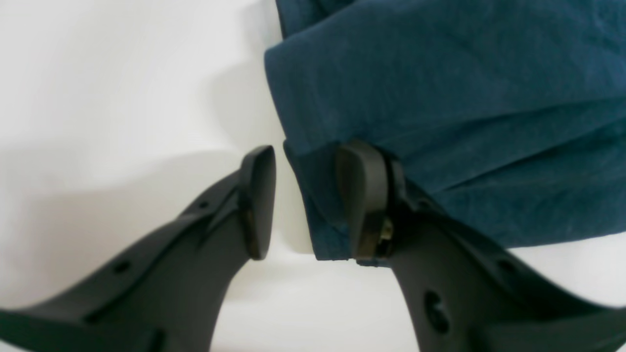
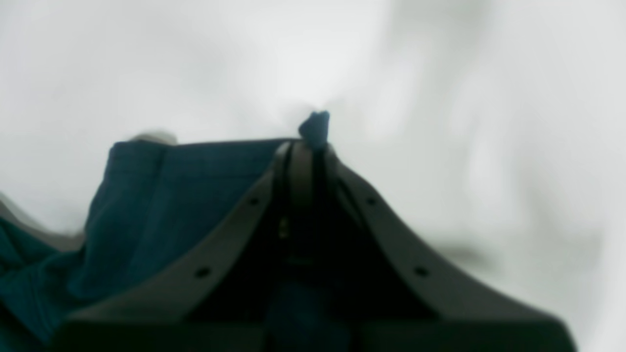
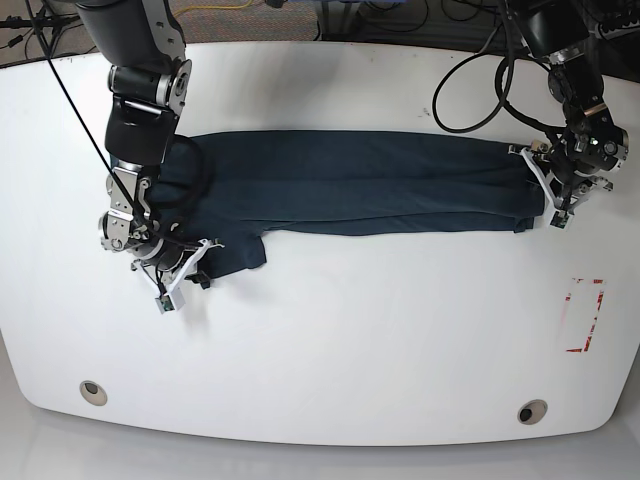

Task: Fold the T-shirt properly
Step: 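Tuck the loose sleeve fabric under the strip end with the right gripper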

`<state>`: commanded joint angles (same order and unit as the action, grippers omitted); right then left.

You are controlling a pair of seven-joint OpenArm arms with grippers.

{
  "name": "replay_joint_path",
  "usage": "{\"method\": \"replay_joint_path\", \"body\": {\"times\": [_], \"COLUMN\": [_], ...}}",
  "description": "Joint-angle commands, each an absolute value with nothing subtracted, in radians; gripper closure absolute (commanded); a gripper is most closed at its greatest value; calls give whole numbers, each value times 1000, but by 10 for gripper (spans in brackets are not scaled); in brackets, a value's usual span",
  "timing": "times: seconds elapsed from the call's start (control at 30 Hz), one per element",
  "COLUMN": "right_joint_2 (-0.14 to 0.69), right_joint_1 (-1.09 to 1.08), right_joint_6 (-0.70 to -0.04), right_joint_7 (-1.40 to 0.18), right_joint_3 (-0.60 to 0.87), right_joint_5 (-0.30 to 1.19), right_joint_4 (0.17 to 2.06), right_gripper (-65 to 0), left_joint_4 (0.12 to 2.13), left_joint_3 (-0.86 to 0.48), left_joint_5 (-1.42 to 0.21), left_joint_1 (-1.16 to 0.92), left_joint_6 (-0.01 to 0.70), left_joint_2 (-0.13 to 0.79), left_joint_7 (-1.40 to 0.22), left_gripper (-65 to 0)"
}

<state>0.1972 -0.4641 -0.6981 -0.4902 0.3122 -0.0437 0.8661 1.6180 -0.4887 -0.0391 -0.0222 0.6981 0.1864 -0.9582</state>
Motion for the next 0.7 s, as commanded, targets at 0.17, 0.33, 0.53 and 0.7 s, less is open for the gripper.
{"method": "replay_joint_path", "body": {"times": [0.17,0.33,0.53,0.7], "right_joint_2": [165,128,71,25], "right_joint_1": [-423,-355,-248,-147], "right_joint_6": [-698,-698,-698,-698], "right_joint_7": [-550,-710,-885,-1012], "right_joint_3": [320,321,321,318], "right_joint_5": [-42,-41,-41,-41], "right_joint_4": [1044,1308,1603,1802], "right_gripper": [0,0,0,0], "left_joint_4": [1615,1613,1613,1613], "left_joint_3": [-489,-489,-487,-484], "left_joint_5": [-39,-38,-38,-38], "left_joint_1": [-22,-22,-24,-39], "left_joint_6": [698,698,698,698], "left_joint_2": [186,186,186,186], "left_joint_7": [-958,-958,-958,-957], "left_gripper": [-215,-215,-215,-215]}}
